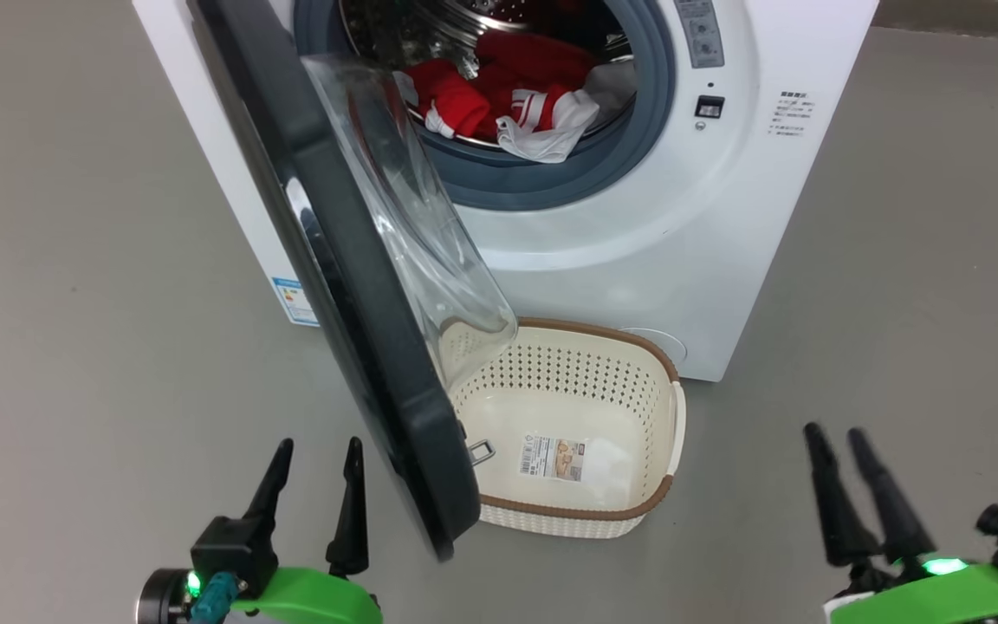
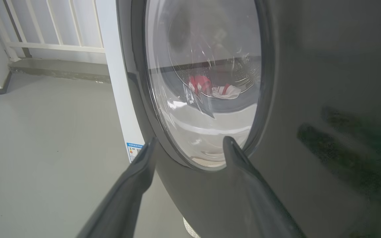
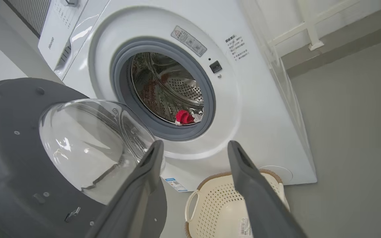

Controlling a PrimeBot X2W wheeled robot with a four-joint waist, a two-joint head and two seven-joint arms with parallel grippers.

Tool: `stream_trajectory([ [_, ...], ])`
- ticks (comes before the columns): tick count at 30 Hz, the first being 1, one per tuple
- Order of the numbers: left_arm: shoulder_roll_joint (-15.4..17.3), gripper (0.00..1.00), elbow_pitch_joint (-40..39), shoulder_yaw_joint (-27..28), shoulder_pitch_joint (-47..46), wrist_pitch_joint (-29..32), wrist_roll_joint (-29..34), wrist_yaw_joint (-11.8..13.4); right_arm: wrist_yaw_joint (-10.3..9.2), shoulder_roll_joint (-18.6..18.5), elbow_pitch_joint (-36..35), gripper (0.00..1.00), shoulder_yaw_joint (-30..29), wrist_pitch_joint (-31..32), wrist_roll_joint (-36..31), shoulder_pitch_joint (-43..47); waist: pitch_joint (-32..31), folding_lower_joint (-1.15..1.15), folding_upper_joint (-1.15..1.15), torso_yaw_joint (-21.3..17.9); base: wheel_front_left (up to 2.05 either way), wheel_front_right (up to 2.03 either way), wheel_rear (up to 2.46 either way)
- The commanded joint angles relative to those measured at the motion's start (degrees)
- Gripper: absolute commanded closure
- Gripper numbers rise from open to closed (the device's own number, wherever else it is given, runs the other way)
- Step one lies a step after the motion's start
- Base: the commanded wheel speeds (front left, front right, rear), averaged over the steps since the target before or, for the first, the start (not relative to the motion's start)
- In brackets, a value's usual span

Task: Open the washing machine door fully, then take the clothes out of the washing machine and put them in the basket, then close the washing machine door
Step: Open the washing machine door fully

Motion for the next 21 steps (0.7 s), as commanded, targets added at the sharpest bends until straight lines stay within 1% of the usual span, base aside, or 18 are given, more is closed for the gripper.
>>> stream_trajectory([
  [1,0.65,0.0,-1.09,2.19,-0.21,-0.7,0.37,-0.29,0.22,0.47,-2.63,0.0,-1.08,-0.73,-4.08,-0.98,-0.08,0.0,0.0,-0.39,0.0,0.0,0.0],
  [6,0.65,0.0,-1.23,2.56,-0.18,-0.7,0.51,-0.43,0.22,3.14,-7.47,0.0,-7.1,-0.76,-20.81,-0.62,0.04,0.0,0.0,-0.82,0.0,0.0,0.0],
  [9,0.65,0.0,-1.23,2.66,-0.27,-0.7,0.54,-0.54,0.22,4.2,-8.28,0.0,-9.22,-0.76,-27.54,-0.03,0.02,0.0,0.0,-0.88,0.0,0.0,0.0],
  [11,0.65,0.0,-1.15,2.67,-0.33,-0.7,0.48,-0.61,0.22,4.64,-7.75,0.0,-9.9,-0.76,-30.39,0.45,-0.02,0.0,0.0,-0.83,0.0,0.0,0.0],
  [12,0.65,0.0,-1.15,2.67,-0.33,-0.7,0.48,-0.61,0.22,4.64,-7.75,0.0,-9.9,-0.76,-30.39,0.45,-0.02,0.0,0.0,-0.83,0.0,0.0,0.0],
  [15,0.65,0.0,-0.99,2.64,-0.36,-0.7,0.37,-0.62,0.22,4.97,-6.31,0.0,-10.39,-0.77,-33.07,0.9,-0.16,0.0,0.0,-0.76,0.0,0.0,0.0],
  [21,0.65,0.0,-0.59,2.62,-0.03,-0.7,0.35,-0.59,0.22,5.26,-2.69,0.0,-10.41,-0.77,-35.11,1.75,-0.64,0.0,0.0,-0.75,0.0,0.0,0.0],
])
